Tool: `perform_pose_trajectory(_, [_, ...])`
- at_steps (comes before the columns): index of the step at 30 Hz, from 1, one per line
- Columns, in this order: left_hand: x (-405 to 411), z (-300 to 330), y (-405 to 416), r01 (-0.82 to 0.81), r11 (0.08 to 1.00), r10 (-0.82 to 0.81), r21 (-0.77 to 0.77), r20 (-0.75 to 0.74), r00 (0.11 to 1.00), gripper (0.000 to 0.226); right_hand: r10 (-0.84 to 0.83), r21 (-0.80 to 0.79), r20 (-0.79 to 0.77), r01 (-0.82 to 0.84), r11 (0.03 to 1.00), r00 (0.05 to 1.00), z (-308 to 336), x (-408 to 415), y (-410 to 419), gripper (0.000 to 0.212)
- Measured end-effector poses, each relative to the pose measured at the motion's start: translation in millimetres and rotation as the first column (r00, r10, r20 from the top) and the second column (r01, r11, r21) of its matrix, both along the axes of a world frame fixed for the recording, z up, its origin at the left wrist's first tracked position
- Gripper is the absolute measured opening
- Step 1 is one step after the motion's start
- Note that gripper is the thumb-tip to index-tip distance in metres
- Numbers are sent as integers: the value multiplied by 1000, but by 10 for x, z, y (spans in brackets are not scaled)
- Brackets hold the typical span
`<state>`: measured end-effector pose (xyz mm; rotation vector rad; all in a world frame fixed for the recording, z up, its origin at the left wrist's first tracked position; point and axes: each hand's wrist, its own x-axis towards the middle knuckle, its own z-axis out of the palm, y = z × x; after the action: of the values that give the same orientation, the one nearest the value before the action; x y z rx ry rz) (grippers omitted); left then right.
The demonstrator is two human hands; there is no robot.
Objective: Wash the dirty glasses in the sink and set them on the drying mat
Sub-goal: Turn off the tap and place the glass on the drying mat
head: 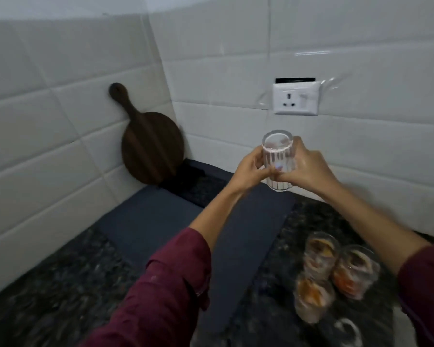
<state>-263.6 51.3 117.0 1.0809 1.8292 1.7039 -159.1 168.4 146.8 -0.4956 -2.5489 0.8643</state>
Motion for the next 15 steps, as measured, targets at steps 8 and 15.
perform_pose_trajectory(8, [-1448,-607,-1277,-420,826,336,-376,-270,902,56,99,-126,-32,-102,987,995,-627,-1984,-763,76])
perform_pose_trajectory(15, [-1873,-1683,-1851,-423,398,139,-814,-402,905,83,73,-226,28,-65,972,997,-1294,-3017,-919,76])
